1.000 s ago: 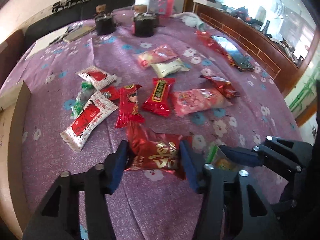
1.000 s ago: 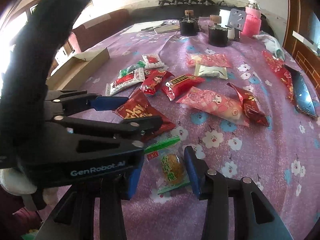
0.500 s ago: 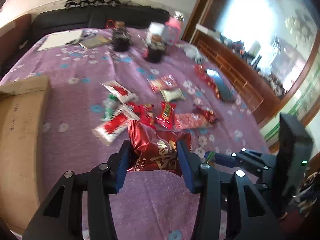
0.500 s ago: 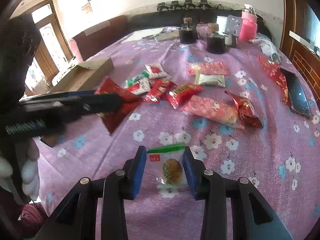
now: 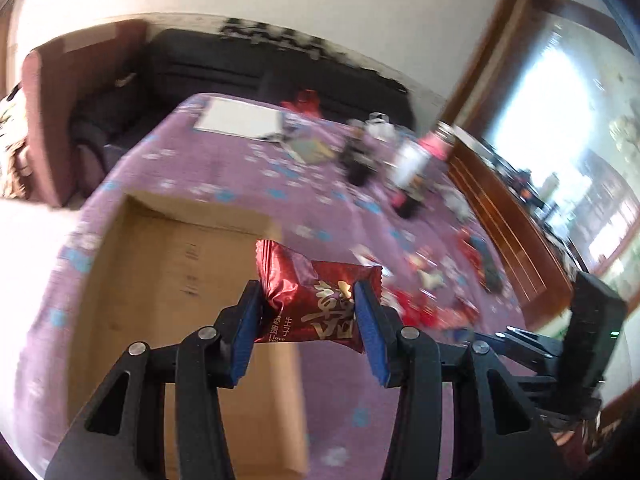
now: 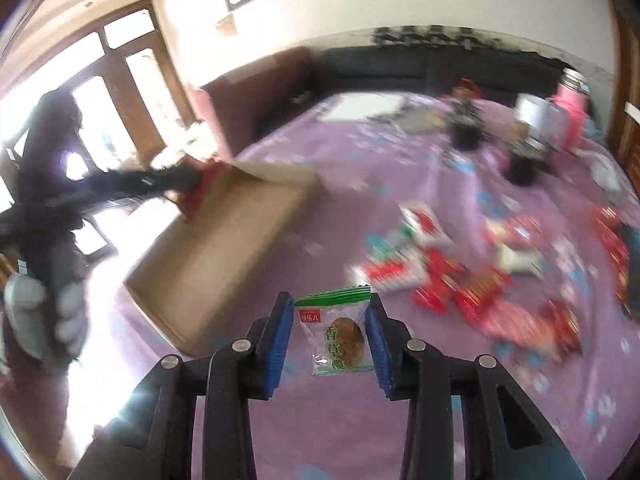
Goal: Organize snacks
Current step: 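Carry both packets into the cardboard box and open both tools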
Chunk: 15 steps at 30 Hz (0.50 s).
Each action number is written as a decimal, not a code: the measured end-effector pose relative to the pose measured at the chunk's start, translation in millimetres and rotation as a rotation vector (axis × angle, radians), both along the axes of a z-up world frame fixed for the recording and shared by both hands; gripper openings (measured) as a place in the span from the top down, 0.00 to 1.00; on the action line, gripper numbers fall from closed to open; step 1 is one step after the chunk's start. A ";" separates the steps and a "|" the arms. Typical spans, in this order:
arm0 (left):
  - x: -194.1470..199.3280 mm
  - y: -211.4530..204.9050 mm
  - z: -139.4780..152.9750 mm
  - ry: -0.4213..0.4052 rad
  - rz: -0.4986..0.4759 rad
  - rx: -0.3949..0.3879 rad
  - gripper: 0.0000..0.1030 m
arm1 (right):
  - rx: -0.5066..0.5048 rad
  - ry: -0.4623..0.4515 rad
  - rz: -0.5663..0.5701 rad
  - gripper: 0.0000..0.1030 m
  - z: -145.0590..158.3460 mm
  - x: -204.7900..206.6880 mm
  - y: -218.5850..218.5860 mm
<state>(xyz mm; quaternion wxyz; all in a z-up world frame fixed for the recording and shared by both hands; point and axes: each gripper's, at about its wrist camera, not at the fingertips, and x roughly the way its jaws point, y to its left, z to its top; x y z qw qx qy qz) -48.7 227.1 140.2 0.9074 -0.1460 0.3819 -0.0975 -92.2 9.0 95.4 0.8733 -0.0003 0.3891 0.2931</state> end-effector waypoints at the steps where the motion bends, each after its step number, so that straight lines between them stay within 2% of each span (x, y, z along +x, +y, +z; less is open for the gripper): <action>1: 8.0 12.5 -1.5 0.010 0.024 0.002 0.56 | 0.010 0.001 0.010 0.64 4.1 6.5 11.0; 7: 51.8 68.3 -26.7 0.084 0.110 0.005 0.56 | 0.052 0.046 0.062 0.64 5.7 70.5 84.4; 11: 80.4 89.2 -52.6 0.131 0.149 -0.024 0.56 | -0.023 0.055 0.071 0.64 -15.6 110.4 136.3; 15: 104.8 99.5 -80.0 0.185 0.172 -0.044 0.56 | -0.080 0.087 0.080 0.64 -45.9 139.2 169.7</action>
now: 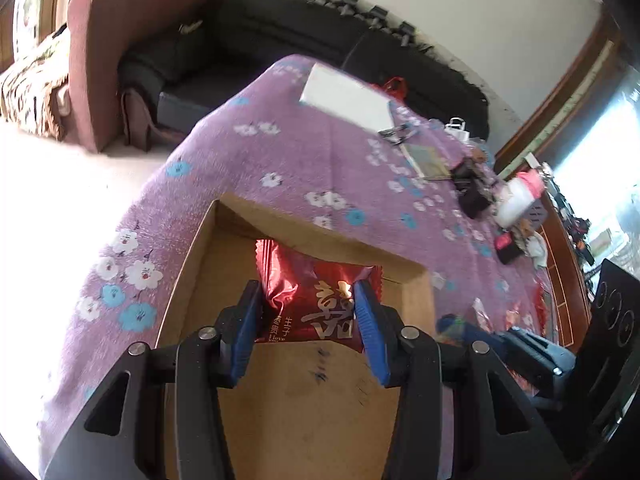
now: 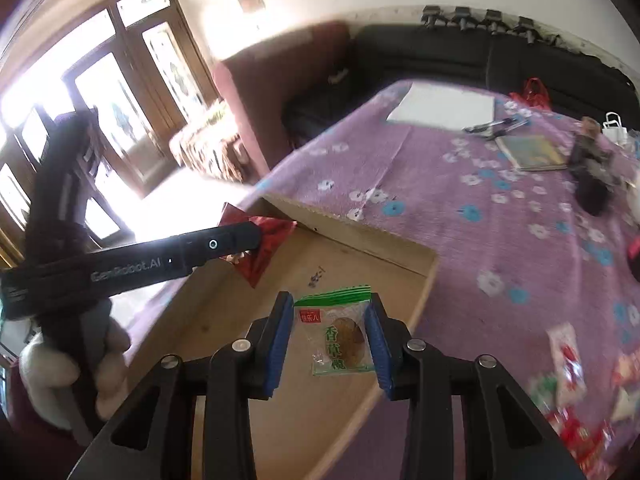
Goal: Organize snacks
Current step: 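Carry both packets into the cardboard box and open both tools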
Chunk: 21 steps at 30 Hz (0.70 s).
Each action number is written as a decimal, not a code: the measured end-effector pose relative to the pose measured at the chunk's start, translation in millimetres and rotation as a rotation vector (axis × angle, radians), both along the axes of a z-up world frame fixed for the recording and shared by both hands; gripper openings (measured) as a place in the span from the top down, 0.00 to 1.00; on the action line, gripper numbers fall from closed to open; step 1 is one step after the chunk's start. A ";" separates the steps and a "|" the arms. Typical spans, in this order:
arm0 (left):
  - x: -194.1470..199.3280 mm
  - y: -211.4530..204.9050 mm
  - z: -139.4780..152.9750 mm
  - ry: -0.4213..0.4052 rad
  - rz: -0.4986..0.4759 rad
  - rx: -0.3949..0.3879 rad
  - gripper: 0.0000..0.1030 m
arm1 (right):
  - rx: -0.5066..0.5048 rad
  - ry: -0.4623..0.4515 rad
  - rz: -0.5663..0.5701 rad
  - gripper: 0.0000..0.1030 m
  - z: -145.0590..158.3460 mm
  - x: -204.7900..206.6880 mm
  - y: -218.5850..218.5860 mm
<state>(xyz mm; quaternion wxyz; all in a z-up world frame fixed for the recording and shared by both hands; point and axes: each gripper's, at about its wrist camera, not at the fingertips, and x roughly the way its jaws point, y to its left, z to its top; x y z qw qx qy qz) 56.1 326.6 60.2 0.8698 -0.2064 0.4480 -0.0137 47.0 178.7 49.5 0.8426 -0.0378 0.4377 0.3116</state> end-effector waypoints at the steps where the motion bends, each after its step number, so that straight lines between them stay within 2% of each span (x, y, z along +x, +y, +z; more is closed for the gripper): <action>1: 4.2 2.7 -4.4 0.010 0.004 -0.003 0.56 | -0.004 0.011 -0.001 0.64 -7.0 5.5 5.4; 5: 15.9 9.8 -21.2 0.047 0.014 -0.013 0.56 | -0.026 0.038 0.002 0.64 -30.6 23.8 18.0; 12: 20.0 18.2 -29.5 0.059 0.045 -0.017 0.51 | -0.045 0.038 0.001 0.59 -41.8 33.9 19.1; 14: 19.9 21.0 -28.2 0.057 0.053 -0.014 0.51 | -0.029 0.044 -0.007 0.47 -41.7 35.4 16.0; 19: 8.5 28.4 -14.3 0.032 0.074 -0.071 0.51 | 0.036 0.044 -0.033 0.46 -27.6 32.5 3.6; 21: 1.4 29.6 -4.0 0.010 0.087 -0.069 0.51 | 0.054 0.042 -0.036 0.40 -20.0 29.9 -0.1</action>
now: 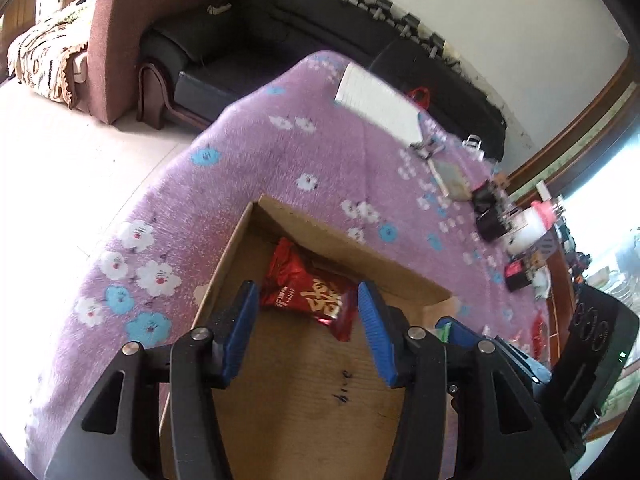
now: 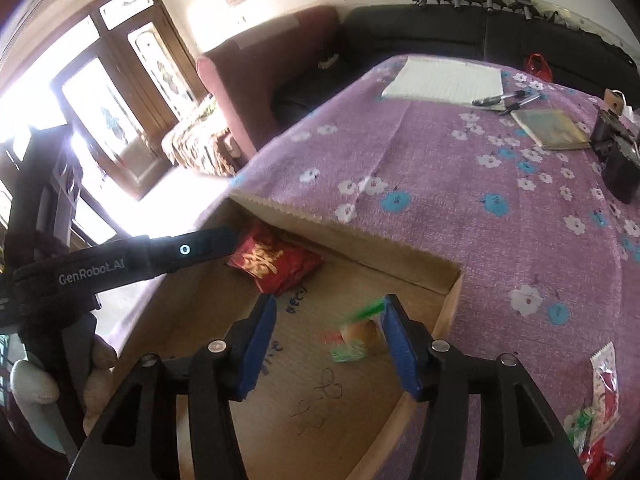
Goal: Organize snacks
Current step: 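Carry both packets into the cardboard box and open both tools, then move both tools back over the remaining snacks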
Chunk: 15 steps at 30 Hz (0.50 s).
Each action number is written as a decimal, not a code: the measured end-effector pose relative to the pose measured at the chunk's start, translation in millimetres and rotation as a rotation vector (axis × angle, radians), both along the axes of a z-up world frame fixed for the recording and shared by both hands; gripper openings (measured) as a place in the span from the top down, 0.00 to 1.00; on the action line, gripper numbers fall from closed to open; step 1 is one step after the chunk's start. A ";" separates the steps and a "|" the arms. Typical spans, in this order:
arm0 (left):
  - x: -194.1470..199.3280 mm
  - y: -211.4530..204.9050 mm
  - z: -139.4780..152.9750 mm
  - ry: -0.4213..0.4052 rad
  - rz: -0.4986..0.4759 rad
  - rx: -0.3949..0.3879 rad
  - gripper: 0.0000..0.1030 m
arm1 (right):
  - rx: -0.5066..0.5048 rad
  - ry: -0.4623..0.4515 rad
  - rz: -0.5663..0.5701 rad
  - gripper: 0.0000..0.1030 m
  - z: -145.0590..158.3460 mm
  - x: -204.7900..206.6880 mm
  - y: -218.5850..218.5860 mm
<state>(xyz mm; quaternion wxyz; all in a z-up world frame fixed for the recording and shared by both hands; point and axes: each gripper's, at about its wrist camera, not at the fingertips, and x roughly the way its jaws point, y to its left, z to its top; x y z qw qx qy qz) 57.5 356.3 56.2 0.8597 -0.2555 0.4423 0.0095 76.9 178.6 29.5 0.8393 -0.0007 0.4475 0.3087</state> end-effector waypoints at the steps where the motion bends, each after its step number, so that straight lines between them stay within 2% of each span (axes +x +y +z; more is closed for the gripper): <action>1: -4.6 -0.2 6.3 -0.012 0.012 0.014 0.51 | 0.006 -0.004 -0.004 0.39 3.6 -1.7 -2.4; 7: -45.5 -18.1 53.9 -0.112 0.038 0.091 0.50 | 0.084 -0.048 -0.040 0.39 37.2 -24.1 -37.9; 8: -51.1 -23.3 59.6 -0.121 0.036 0.098 0.43 | 0.096 -0.058 -0.050 0.39 43.5 -30.7 -50.4; 10: -67.0 -35.9 71.4 -0.149 0.032 0.087 0.30 | 0.113 -0.071 -0.069 0.37 51.6 -38.2 -72.7; 12: -83.4 -51.9 80.6 -0.191 0.004 0.053 0.30 | 0.118 -0.092 -0.104 0.35 57.2 -49.9 -104.8; 15: -99.1 -77.5 85.1 -0.213 -0.043 0.038 0.30 | 0.088 -0.113 -0.174 0.35 57.2 -63.8 -153.5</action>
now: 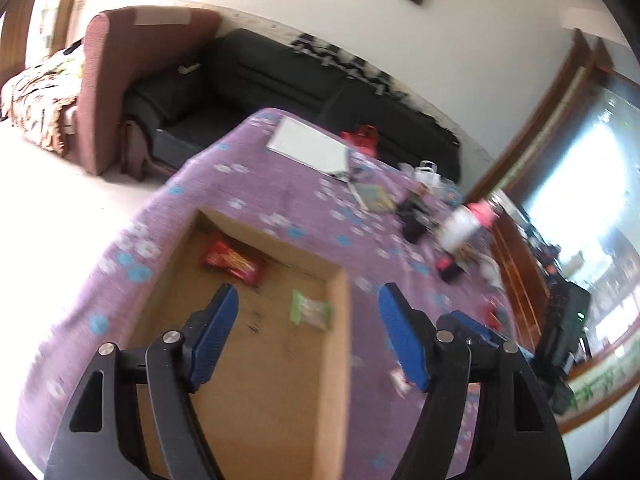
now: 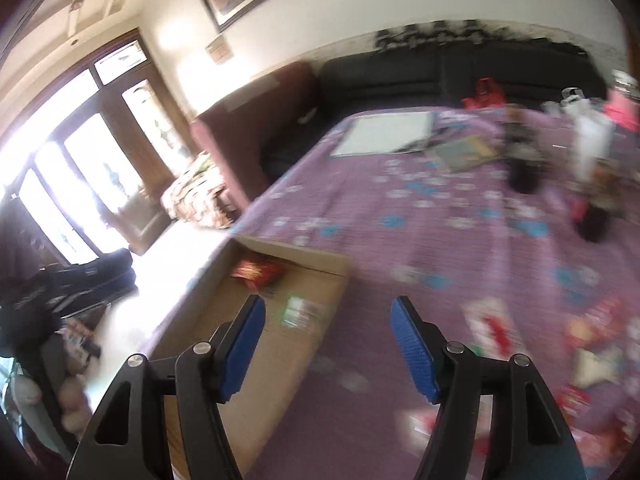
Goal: Organize snacks
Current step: 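Move both tools back over the remaining snacks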
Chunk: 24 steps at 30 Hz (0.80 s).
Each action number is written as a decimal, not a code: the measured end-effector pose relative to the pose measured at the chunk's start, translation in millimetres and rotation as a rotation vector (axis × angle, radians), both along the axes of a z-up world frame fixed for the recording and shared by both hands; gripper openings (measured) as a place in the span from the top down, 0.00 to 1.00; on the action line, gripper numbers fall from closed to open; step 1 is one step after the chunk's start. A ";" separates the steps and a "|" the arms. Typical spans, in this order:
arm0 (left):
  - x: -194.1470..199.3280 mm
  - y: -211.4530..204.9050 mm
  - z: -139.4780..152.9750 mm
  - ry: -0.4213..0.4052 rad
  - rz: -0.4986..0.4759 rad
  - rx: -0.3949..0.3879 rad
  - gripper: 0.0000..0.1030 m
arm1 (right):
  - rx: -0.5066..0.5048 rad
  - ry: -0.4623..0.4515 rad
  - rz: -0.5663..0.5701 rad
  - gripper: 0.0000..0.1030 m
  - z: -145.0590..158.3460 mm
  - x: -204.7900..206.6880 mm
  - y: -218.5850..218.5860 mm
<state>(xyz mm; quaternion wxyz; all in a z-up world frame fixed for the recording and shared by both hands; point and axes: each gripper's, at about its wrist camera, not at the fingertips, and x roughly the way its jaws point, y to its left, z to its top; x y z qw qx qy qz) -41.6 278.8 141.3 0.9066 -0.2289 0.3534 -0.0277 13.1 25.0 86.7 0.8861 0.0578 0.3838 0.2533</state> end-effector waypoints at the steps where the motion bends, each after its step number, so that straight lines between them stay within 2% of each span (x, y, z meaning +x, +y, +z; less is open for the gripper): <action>1: -4.9 -9.0 -0.2 -0.008 -0.014 0.000 0.30 | -0.016 -0.003 -0.036 0.35 -1.9 -4.6 -18.9; 7: -19.9 -68.7 -19.2 -0.008 -0.109 0.009 0.30 | -0.049 0.062 -0.188 0.33 -26.2 -21.8 -105.4; 11: -19.4 -97.6 -34.5 0.033 -0.157 0.014 0.30 | -0.081 0.093 -0.203 0.33 -44.5 -25.3 -114.9; 16: -29.3 -113.6 -38.0 0.050 -0.166 0.044 0.30 | -0.138 0.124 -0.196 0.36 -65.1 -10.6 -96.6; 19: -35.5 -116.1 -34.7 0.044 -0.162 0.062 0.30 | -0.179 0.138 -0.186 0.51 -77.4 -0.9 -81.8; 21: -36.1 -117.8 -33.0 0.044 -0.165 0.067 0.30 | -0.226 0.130 -0.189 0.54 -82.8 3.7 -71.7; 23: -33.9 -119.8 -34.0 0.053 -0.173 0.062 0.30 | -0.254 0.163 -0.186 0.71 -91.9 6.2 -66.5; 24: -32.1 -121.2 -34.7 0.055 -0.178 0.061 0.30 | -0.253 0.168 -0.180 0.74 -94.8 3.7 -67.1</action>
